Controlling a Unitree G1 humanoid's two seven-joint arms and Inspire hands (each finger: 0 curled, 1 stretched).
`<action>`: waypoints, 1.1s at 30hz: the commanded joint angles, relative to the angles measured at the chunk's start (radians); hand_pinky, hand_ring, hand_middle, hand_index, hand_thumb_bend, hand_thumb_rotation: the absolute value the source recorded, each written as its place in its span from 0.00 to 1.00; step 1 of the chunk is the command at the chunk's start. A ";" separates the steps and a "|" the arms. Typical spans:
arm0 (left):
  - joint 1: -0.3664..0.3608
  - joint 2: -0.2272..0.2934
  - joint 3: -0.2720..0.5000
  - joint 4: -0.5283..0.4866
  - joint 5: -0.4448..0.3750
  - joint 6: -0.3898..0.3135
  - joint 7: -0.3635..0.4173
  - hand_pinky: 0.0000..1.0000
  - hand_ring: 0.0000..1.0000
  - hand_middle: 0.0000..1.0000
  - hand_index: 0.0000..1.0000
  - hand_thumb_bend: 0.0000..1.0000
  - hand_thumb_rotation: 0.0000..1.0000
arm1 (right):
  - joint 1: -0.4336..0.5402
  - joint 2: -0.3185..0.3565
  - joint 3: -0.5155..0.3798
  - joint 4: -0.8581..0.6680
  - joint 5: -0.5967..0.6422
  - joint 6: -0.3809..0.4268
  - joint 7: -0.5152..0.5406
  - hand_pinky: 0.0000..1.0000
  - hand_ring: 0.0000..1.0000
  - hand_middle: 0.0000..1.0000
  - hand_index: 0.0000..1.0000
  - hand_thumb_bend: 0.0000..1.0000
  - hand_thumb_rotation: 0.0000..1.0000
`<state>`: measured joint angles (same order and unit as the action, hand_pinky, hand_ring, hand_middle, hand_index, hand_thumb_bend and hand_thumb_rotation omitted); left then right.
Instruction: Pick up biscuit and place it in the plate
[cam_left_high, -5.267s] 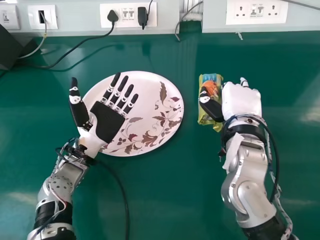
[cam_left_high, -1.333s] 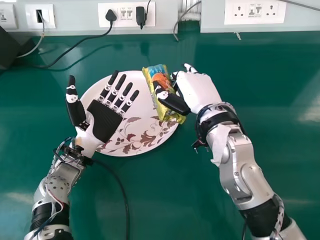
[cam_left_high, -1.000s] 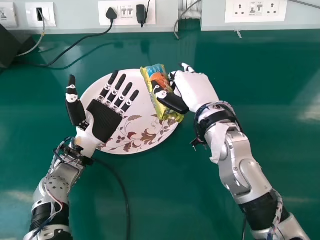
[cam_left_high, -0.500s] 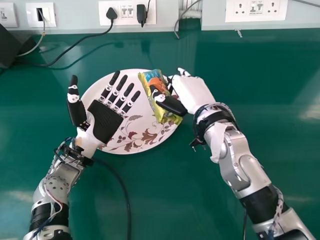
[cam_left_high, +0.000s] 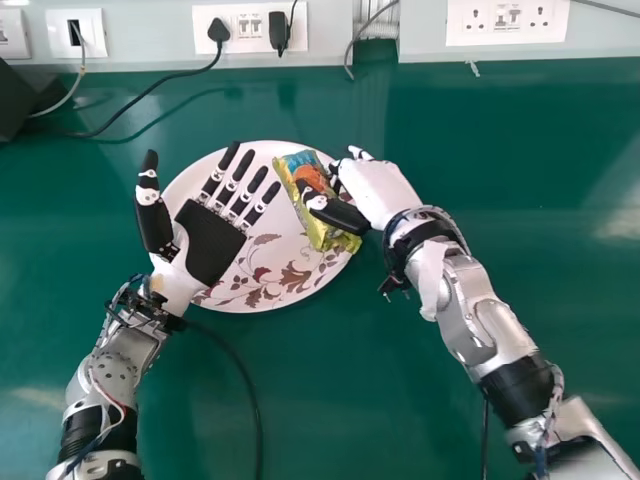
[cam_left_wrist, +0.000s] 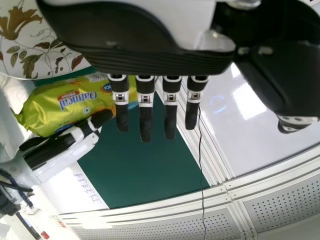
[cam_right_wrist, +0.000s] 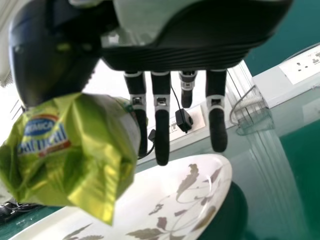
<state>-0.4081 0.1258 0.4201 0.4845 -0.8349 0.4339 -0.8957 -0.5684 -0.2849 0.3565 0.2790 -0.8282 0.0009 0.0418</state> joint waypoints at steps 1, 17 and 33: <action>0.012 0.008 -0.004 0.002 0.005 0.004 -0.009 0.81 0.79 0.84 0.90 0.85 0.60 | -0.029 0.000 0.011 0.022 0.013 -0.020 -0.019 0.29 0.41 0.49 0.52 0.50 0.00; 0.008 0.005 -0.007 0.001 0.006 0.004 -0.005 0.81 0.79 0.80 0.90 0.85 0.64 | -0.133 0.039 0.055 0.234 0.031 -0.091 -0.107 0.28 0.41 0.49 0.52 0.50 0.00; -0.004 0.007 -0.009 0.008 0.009 0.000 -0.009 0.85 0.82 0.84 0.89 0.84 0.62 | -0.231 0.096 0.099 0.452 0.061 -0.141 -0.173 0.28 0.41 0.49 0.52 0.50 0.00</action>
<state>-0.4135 0.1269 0.4159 0.4862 -0.8342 0.4378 -0.8986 -0.7738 -0.2006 0.4470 0.7099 -0.7774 -0.1256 -0.1137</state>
